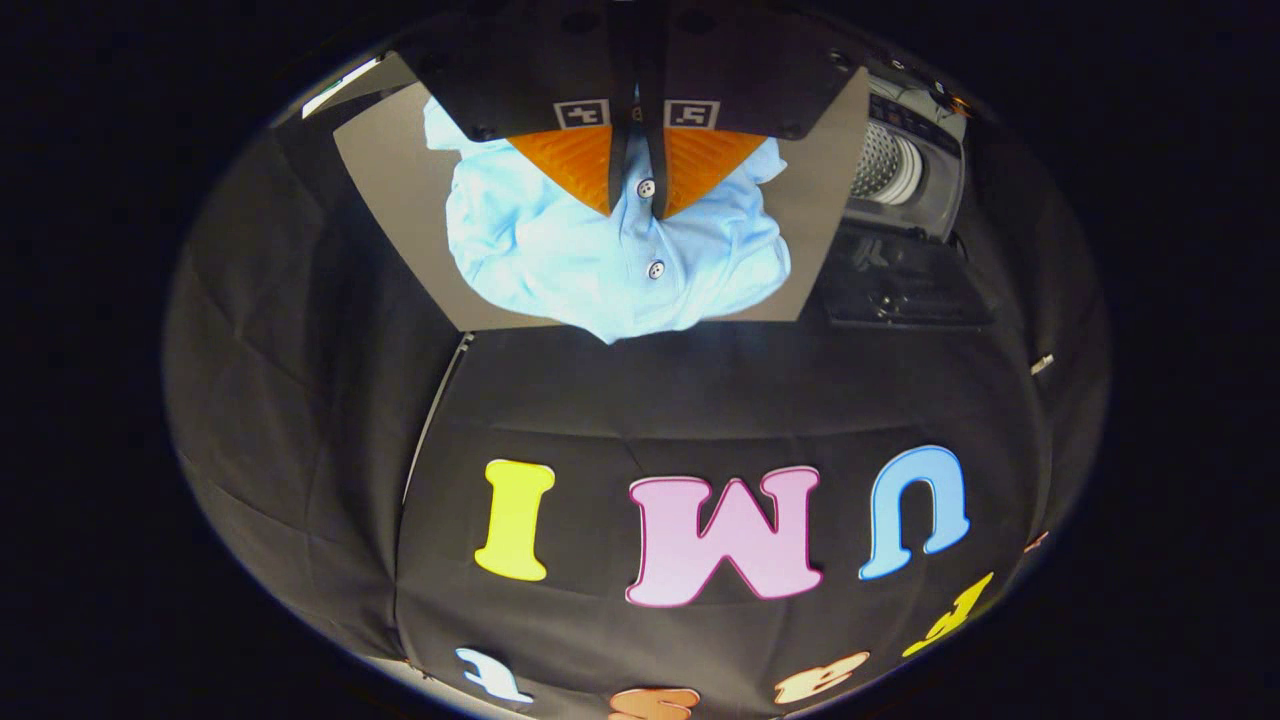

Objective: Put the clothes into the washing machine and then close the washing machine lid.

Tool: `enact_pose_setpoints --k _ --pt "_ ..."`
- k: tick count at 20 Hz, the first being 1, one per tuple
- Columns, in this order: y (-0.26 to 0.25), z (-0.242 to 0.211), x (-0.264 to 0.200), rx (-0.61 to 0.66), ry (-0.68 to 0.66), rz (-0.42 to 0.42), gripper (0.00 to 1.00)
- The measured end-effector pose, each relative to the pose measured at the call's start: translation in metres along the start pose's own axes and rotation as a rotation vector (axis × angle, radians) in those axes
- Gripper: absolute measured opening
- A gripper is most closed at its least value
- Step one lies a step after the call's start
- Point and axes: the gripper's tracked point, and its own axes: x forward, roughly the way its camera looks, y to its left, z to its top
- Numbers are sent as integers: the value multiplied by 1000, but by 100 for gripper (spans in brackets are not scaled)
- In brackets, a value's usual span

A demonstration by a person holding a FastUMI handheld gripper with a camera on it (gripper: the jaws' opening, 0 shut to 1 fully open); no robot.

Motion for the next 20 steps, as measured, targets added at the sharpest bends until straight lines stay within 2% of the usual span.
enact_pose_setpoints --k 7,14,20 --pt "58 8 -28 0 -44 55 5" --pt "145 10 -52 -48 -73 143 5" --pt "221 -4 -59 -98 -70 176 5"
